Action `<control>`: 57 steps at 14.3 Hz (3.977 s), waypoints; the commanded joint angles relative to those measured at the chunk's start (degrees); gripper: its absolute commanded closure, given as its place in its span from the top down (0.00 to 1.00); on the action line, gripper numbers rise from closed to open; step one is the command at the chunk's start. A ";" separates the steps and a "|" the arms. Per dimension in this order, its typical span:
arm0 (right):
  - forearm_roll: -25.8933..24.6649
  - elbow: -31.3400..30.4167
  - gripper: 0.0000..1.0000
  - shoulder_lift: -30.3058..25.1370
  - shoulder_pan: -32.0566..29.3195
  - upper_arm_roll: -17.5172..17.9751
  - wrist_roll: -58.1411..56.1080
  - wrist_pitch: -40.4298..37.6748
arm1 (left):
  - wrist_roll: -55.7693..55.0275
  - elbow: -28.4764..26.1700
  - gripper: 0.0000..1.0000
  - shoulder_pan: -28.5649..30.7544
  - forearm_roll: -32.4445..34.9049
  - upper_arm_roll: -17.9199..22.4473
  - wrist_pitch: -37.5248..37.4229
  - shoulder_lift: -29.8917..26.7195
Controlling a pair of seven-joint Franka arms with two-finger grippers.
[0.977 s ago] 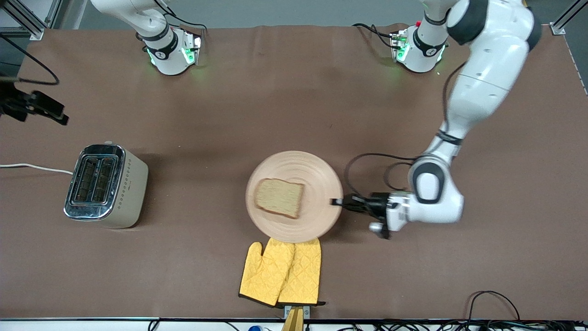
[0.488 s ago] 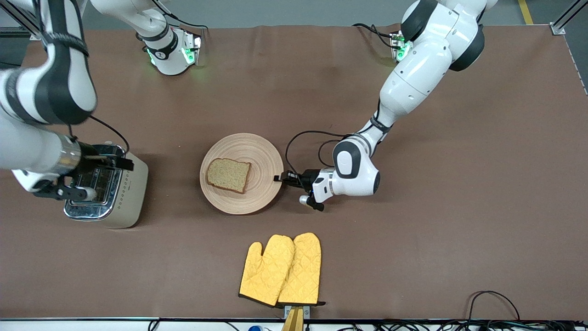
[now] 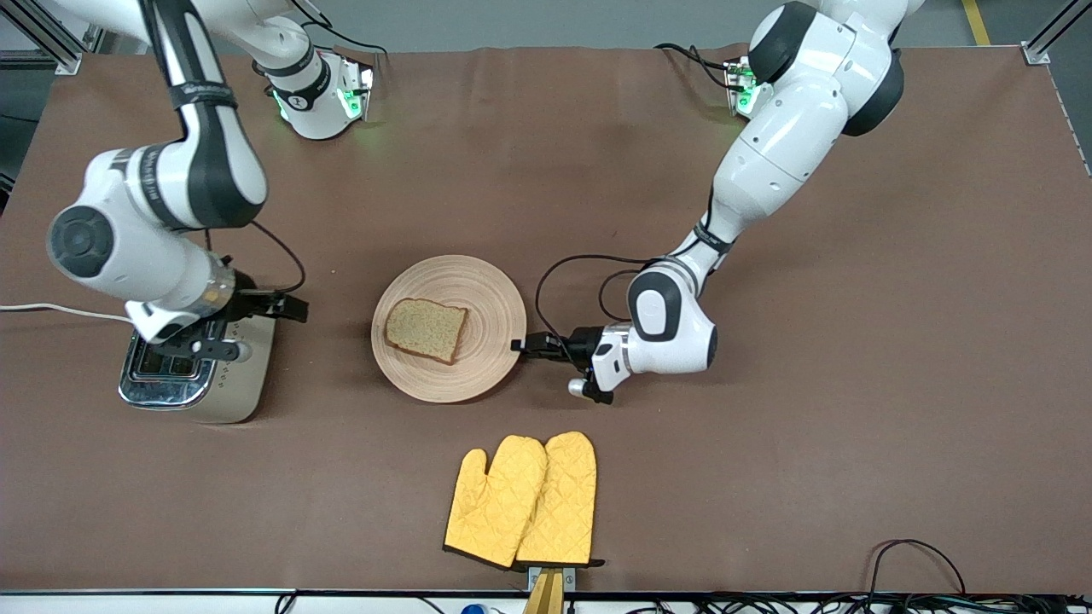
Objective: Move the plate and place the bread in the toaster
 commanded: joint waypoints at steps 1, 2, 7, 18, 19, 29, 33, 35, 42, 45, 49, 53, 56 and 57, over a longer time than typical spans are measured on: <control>-0.43 -7.67 1.00 -3.62 5.46 -0.55 4.95 6.74 | -5.40 -0.57 1.00 6.45 10.58 0.04 -9.04 -2.88; -0.60 -11.70 1.00 -5.19 6.17 -0.55 5.04 11.91 | -5.85 -0.39 1.00 8.91 14.20 -0.23 -12.57 -3.31; -0.61 -22.44 1.00 -6.62 8.63 -0.29 6.98 28.37 | -5.16 1.63 1.00 22.62 33.45 -0.75 -24.72 -5.68; 0.01 -23.87 0.58 0.41 11.01 -0.11 9.34 38.50 | -5.15 8.66 1.00 26.43 72.14 0.38 -27.28 -17.53; 0.10 -23.78 0.57 1.81 11.44 -0.02 10.39 39.99 | -7.77 8.58 1.00 26.25 74.59 1.26 -27.11 -20.86; 0.10 -23.87 0.50 4.28 14.35 0.06 14.01 42.90 | -17.86 8.31 1.00 26.42 77.08 1.71 -35.70 -39.87; 0.10 -23.87 0.49 4.98 15.05 0.06 15.94 43.25 | -33.18 5.78 1.00 26.69 77.26 0.57 -40.46 -46.54; 0.10 -23.87 0.46 6.21 15.40 0.06 16.03 44.47 | -34.07 4.02 1.00 26.60 77.17 0.56 -40.29 -49.01; 0.10 -23.69 0.35 8.76 16.37 0.06 18.05 47.11 | -32.33 -18.65 1.00 28.80 72.16 0.65 -28.87 -64.30; 0.19 -23.78 0.24 9.29 17.07 0.06 18.14 47.73 | -27.23 -19.20 1.00 29.06 68.82 1.18 -28.77 -64.67; 0.19 -23.78 0.06 9.29 17.07 0.06 18.14 47.74 | -26.78 -18.50 1.00 29.68 69.17 1.18 -28.86 -64.05; -0.34 -21.51 0.01 8.15 16.55 -0.46 17.79 42.32 | -26.69 -18.06 1.00 29.94 69.35 1.27 -29.39 -64.05; -0.87 -14.58 0.01 4.29 16.28 -3.08 14.19 25.65 | -26.78 -17.88 1.00 29.68 69.43 1.18 -29.83 -64.14; -3.31 -10.99 0.01 2.63 16.20 -4.93 13.49 18.54 | -26.52 -17.79 1.00 29.68 69.43 1.18 -29.83 -64.14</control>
